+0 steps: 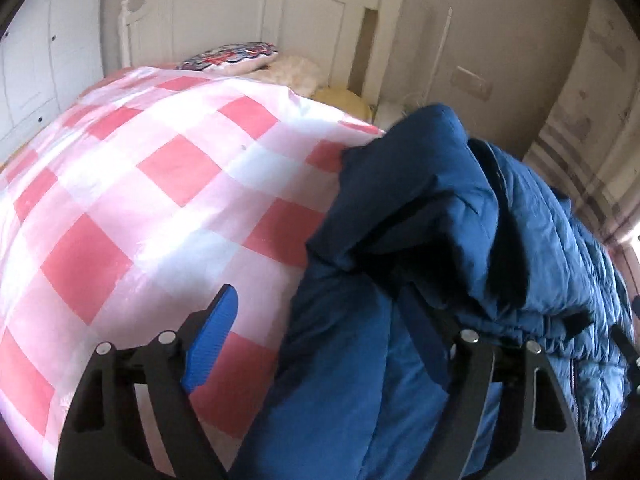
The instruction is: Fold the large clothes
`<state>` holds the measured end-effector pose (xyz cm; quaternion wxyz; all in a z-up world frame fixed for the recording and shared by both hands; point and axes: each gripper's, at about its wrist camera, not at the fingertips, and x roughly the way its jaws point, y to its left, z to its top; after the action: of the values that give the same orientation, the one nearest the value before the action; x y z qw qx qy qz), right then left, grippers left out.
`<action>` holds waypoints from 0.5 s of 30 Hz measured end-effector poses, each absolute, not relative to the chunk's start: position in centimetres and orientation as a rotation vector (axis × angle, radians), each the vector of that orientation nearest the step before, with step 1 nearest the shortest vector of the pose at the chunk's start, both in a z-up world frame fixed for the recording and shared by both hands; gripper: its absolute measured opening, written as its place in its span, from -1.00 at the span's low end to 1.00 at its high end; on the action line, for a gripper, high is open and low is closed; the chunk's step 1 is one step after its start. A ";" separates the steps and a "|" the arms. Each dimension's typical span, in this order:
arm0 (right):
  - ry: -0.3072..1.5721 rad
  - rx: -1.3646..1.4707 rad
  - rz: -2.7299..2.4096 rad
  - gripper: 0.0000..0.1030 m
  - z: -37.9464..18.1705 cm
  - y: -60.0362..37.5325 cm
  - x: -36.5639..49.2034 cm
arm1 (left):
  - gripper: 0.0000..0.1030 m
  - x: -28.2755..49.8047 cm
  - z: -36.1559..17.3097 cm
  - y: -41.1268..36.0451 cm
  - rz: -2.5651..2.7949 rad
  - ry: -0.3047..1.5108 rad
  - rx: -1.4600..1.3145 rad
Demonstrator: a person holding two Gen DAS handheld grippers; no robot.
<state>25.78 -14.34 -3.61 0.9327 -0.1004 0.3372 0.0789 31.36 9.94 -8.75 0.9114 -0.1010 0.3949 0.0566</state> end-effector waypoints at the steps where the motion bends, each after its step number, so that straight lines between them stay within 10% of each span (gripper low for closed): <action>1: 0.713 -0.273 0.180 0.91 -4.0 -12.4 26.6 | 0.59 31.5 -9.0 10.3 0.118 0.813 -0.220; 9: 0.720 -0.513 0.178 0.81 -6.1 -5.3 30.4 | 0.60 30.0 -8.6 11.4 0.122 0.783 -0.230; 12: 0.679 -0.447 0.257 -0.05 -4.9 -5.7 29.6 | 0.60 30.2 -8.5 11.4 0.116 0.786 -0.237; 15: 0.588 -0.262 0.257 -0.44 -1.7 -9.1 28.1 | 0.61 30.1 -8.4 11.7 0.115 0.783 -0.252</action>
<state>28.08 -9.12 -1.65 0.9405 -0.1286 0.2881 0.1261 30.08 11.67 -8.42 0.9150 -0.1223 0.3803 0.0559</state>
